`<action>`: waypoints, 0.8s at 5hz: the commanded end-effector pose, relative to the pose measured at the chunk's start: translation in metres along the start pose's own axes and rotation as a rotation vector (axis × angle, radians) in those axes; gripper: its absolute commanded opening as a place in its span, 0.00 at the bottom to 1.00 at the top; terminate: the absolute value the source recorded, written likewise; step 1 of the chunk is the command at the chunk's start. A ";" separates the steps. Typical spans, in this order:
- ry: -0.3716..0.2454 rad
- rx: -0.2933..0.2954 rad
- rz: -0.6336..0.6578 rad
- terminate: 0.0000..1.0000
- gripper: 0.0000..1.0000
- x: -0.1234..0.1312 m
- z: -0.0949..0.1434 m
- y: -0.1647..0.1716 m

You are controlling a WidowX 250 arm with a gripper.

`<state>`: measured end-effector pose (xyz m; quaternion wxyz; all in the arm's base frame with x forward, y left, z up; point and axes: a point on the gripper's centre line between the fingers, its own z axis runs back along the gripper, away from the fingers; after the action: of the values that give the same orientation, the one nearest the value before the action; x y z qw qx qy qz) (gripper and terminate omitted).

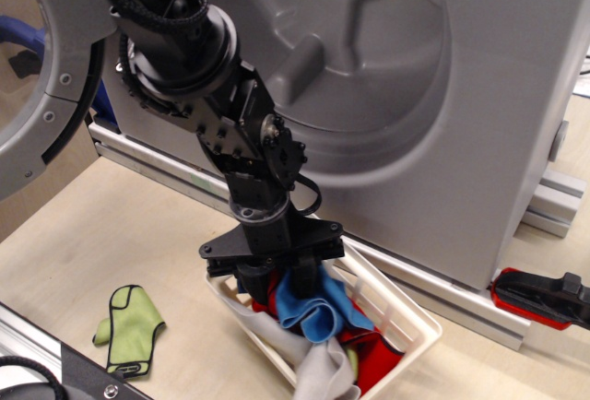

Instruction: Put clothes in laundry machine

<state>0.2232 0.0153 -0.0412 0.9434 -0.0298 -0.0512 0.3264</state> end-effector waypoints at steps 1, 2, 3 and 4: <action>-0.072 -0.036 -0.082 0.00 0.00 0.014 0.034 -0.009; -0.170 -0.122 -0.145 0.00 0.00 0.016 0.067 -0.016; -0.211 -0.157 -0.143 0.00 0.00 0.022 0.095 -0.025; -0.266 -0.170 -0.199 0.00 0.00 0.020 0.125 -0.030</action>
<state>0.2327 0.0097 0.0713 0.9544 -0.0584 -0.1849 0.2271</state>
